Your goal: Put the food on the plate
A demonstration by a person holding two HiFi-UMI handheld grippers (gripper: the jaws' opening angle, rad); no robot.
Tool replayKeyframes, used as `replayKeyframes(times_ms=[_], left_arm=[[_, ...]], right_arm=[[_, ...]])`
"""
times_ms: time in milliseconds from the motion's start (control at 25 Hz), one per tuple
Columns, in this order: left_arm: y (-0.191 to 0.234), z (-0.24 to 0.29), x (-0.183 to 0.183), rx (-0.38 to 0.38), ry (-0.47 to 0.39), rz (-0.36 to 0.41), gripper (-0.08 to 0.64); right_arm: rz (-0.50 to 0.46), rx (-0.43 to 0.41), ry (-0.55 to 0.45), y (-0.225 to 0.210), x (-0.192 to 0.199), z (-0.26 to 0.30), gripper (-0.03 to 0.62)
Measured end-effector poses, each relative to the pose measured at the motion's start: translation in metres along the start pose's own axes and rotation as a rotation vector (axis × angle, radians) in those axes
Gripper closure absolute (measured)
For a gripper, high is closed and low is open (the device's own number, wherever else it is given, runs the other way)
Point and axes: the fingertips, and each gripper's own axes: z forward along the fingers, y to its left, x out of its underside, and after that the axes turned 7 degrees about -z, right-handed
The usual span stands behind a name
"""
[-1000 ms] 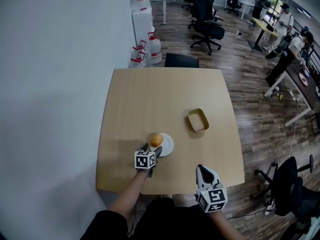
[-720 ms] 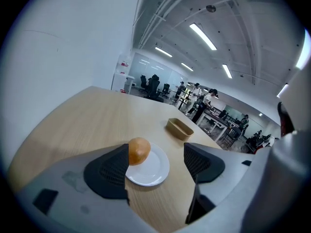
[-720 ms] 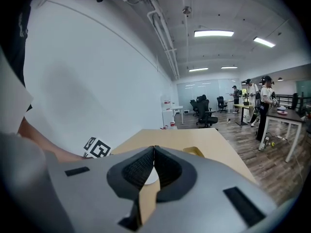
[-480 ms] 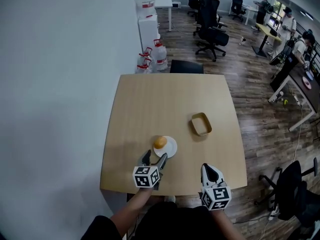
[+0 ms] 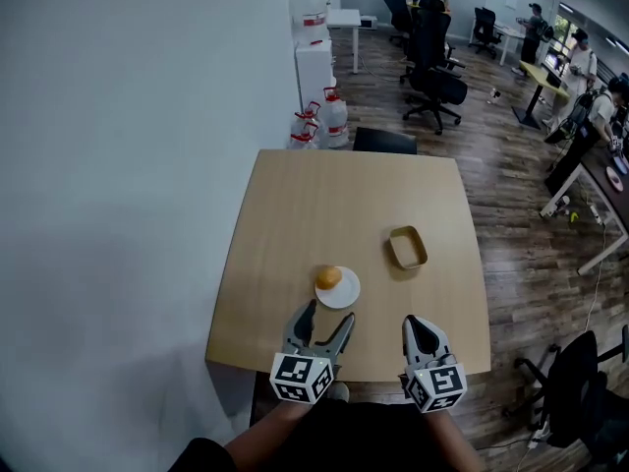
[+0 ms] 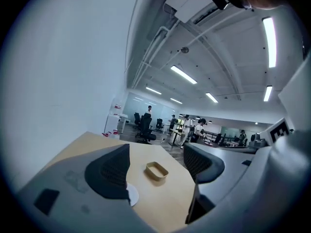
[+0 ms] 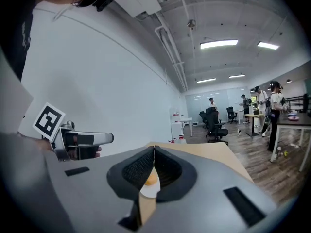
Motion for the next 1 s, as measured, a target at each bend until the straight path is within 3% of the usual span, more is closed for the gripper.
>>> replayKeyframes(times_ms=[120, 280, 400, 480, 560, 800, 1000], left_arm=[[-0.015, -0.013, -0.006, -0.005, -0.030, -0.005, 0.233], [-0.041, -0.032, -0.013, 0.006, -0.059, 0.058, 0.253], [-0.048, -0.042, -0.020, -0.008, -0.092, 0.097, 0.461], [-0.050, -0.046, -0.022, -0.012, -0.100, 0.102, 0.475], [-0.049, -0.052, -0.022, -0.021, -0.104, 0.086, 0.540], [-0.038, -0.062, -0.010, -0.051, -0.066, 0.017, 0.546], [-0.032, -0.062, -0.008, -0.065, -0.058, 0.007, 0.546]], right_arm=[[-0.004, -0.014, 0.000, 0.005, -0.006, -0.004, 0.532], [-0.009, -0.029, -0.014, 0.010, -0.016, -0.016, 0.532], [-0.009, -0.043, -0.030, 0.014, -0.022, -0.019, 0.532], [-0.006, -0.044, -0.024, 0.016, -0.022, -0.021, 0.532], [-0.026, -0.047, -0.020, 0.020, -0.023, -0.023, 0.532], [-0.076, -0.037, -0.034, 0.024, -0.028, -0.027, 0.532], [-0.108, -0.023, -0.027, 0.026, -0.025, -0.028, 0.532]])
